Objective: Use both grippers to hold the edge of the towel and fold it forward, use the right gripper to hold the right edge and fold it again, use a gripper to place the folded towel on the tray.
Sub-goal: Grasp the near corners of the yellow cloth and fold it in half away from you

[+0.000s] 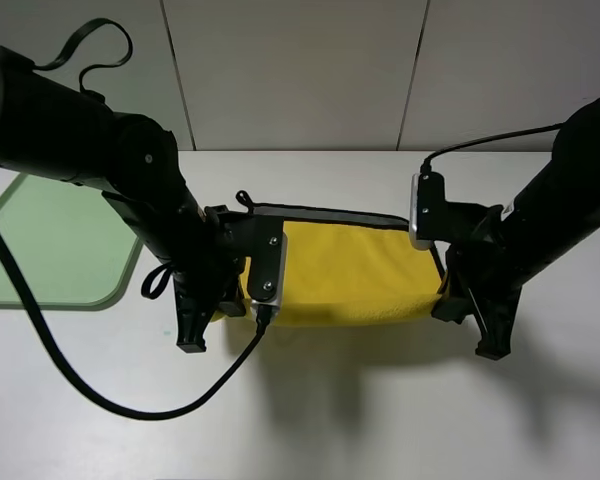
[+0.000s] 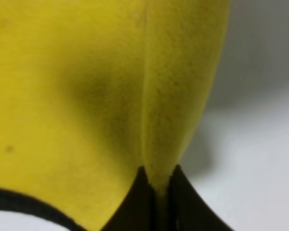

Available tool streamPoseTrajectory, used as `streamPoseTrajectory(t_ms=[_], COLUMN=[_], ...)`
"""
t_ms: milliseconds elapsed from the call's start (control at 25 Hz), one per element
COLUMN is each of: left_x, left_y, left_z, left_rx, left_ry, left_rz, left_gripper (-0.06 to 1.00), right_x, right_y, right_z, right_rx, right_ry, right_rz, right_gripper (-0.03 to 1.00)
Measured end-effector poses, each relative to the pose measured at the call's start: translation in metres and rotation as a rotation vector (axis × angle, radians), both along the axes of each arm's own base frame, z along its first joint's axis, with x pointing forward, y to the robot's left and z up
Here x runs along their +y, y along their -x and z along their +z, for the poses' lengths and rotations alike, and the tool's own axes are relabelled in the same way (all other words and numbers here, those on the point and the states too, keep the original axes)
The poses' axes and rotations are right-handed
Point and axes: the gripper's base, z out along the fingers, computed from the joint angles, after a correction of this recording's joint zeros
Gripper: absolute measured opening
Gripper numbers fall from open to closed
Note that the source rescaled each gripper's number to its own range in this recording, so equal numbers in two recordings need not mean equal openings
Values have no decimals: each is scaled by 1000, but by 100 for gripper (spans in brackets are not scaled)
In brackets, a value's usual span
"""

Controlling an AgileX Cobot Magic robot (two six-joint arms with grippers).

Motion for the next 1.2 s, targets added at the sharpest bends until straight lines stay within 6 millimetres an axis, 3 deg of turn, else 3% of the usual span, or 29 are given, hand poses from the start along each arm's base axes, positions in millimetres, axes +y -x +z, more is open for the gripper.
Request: streamPoseTrajectory(t_ms=[320,600,880,1200], left_x=[4,11,18,20], left_y=[6,17,27,28], left_z=[24,54,80,85], left_rx=[-21,-29,-59,-85], left_ry=[28,52,85,90], left_rz=[-8,-22,-33,-40], left_gripper=[0,0,0,0], right_x=[-6,-9,-9,-8], right_y=[22,37,45,48], right_z=[37,56,63,65], right_rx=[-3,3,31,63], right_ry=[-43,-89,-114,-132], right_rz=[8,-32,-46,-79], right_gripper=[0,0,0,0])
